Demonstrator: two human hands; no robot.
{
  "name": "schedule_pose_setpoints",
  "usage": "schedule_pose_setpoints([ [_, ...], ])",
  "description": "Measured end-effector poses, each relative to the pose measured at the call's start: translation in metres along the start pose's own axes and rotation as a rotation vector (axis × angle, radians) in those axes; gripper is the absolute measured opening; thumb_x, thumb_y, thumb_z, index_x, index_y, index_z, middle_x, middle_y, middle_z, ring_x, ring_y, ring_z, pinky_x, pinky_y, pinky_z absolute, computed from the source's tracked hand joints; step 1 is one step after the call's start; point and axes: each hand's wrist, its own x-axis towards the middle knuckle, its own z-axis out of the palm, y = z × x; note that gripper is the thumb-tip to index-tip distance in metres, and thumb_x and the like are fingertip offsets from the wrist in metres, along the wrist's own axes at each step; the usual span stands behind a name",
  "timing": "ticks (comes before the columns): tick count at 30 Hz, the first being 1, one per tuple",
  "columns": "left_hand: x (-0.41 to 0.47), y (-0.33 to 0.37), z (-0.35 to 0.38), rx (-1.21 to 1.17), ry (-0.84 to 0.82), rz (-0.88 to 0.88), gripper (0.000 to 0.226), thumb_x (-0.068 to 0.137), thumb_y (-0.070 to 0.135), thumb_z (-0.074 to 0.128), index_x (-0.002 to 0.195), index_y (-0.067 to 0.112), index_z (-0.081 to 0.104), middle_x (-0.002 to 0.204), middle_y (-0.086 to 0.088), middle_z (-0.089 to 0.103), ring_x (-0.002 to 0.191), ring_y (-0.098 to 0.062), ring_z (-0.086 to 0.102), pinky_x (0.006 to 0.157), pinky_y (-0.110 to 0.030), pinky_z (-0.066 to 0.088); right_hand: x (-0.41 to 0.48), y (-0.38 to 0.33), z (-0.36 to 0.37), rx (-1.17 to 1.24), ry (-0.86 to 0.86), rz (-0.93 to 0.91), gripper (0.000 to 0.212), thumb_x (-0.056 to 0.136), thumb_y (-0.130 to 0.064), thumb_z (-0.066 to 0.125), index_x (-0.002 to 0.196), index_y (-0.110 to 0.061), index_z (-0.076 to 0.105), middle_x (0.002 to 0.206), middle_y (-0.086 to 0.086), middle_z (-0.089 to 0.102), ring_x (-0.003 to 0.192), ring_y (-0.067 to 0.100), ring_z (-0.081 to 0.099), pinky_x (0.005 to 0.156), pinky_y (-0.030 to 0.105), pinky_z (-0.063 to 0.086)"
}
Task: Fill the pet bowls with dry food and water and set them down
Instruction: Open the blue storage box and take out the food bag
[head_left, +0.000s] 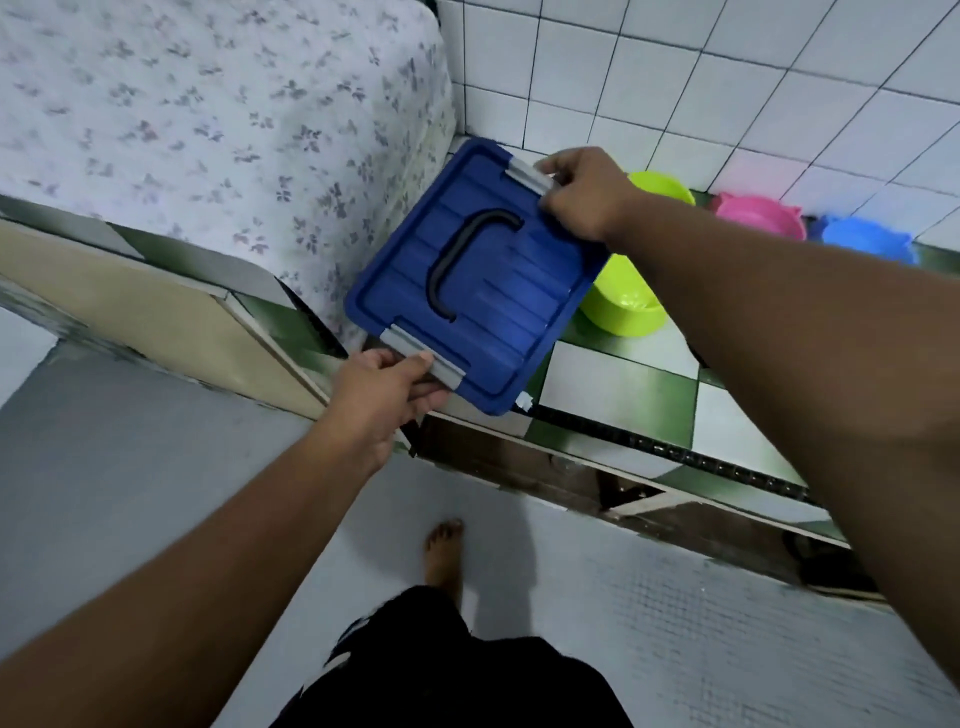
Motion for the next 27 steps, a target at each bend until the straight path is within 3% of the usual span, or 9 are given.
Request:
schedule_pose_setpoints([
  [3,0.019,0.003,0.007,-0.082,-0.015,-0.047,0.027,0.099,0.010,0.066,0.123,-0.002,0.059,0.111,-0.018,0.074,0.091,-0.024,0.078,0.074,-0.030,0.063,0.032,-0.005,0.009,-0.098,-0.036,-0.037,0.037,0.090,-0.017,0.062,0.126,-0.013,0.066,0.106,0.003,0.066,0.096,0.014,0.060,0.088,0.019,0.045],
  [8,0.039,0.012,0.023,-0.147,-0.044,-0.093,0.025,0.098,0.008,0.067,0.119,-0.003,0.059,0.109,-0.020,0.074,0.090,-0.026,0.078,0.071,-0.029,0.063,0.070,-0.003,0.017,-0.164,-0.029,0.022,0.031,0.095,-0.014,0.056,0.124,-0.012,0.067,0.123,0.008,0.067,0.116,0.022,0.061,0.088,0.017,0.039],
  [14,0.054,0.015,0.046,-0.232,-0.058,-0.097,0.026,0.097,0.006,0.066,0.119,-0.004,0.056,0.105,-0.023,0.072,0.081,-0.025,0.077,0.067,-0.029,0.062,0.096,0.007,0.022,-0.239,0.017,0.026,0.029,0.096,-0.015,0.056,0.123,-0.014,0.067,0.126,0.009,0.066,0.121,0.025,0.059,0.103,0.026,0.044],
  [21,0.051,0.015,0.061,-0.293,-0.057,-0.055,0.023,0.097,0.004,0.065,0.117,0.001,0.054,0.116,-0.027,0.068,0.087,-0.028,0.074,0.069,-0.030,0.063,0.093,0.011,0.023,-0.288,0.065,-0.047,0.036,0.099,-0.018,0.050,0.132,-0.011,0.062,0.136,0.014,0.060,0.127,0.032,0.053,0.107,0.032,0.042],
  [24,0.043,0.012,0.062,-0.229,-0.108,-0.085,0.035,0.097,0.012,0.067,0.126,-0.001,0.052,0.118,-0.025,0.070,0.096,-0.031,0.076,0.076,-0.033,0.064,0.067,0.014,0.019,-0.269,0.094,-0.091,0.043,0.098,-0.017,0.053,0.141,-0.011,0.053,0.145,0.011,0.053,0.135,0.027,0.048,0.107,0.023,0.034],
  [27,0.022,0.006,0.069,-0.011,-0.209,-0.117,0.037,0.100,0.018,0.066,0.129,0.001,0.051,0.111,-0.022,0.071,0.099,-0.032,0.075,0.077,-0.035,0.065,0.029,0.021,0.012,-0.225,0.149,-0.136,0.046,0.095,-0.019,0.057,0.140,-0.012,0.054,0.144,0.011,0.052,0.134,0.026,0.048,0.108,0.023,0.033],
])
